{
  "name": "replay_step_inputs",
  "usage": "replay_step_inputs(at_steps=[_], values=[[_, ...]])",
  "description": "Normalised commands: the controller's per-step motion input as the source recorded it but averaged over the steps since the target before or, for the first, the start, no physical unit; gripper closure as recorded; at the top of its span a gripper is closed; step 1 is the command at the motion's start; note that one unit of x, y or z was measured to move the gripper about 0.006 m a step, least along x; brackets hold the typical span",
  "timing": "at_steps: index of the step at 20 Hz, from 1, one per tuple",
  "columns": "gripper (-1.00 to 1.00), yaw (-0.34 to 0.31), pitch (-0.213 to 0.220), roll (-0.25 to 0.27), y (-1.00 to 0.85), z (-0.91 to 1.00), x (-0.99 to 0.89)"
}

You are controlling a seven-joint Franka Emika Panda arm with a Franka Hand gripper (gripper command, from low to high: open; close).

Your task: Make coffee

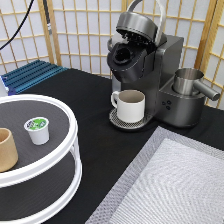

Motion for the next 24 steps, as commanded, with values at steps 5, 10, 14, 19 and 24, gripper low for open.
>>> replay_step_inputs(at_steps=[5, 10, 14, 19, 24], values=[[-1.00, -0.105, 0.278, -0.147, -0.47, -0.04, 0.42], [-1.00, 0.011, 0.260, -0.110, -0.71, -0.03, 0.35], [-1.00, 0.050, 0.217, -0.006, -0.93, 0.03, 0.11], [-1.00, 0.076, 0.103, 0.040, -0.94, 0.17, 0.06], [-1.00, 0.123, 0.002, -0.007, -0.77, 0.05, 0.09]])
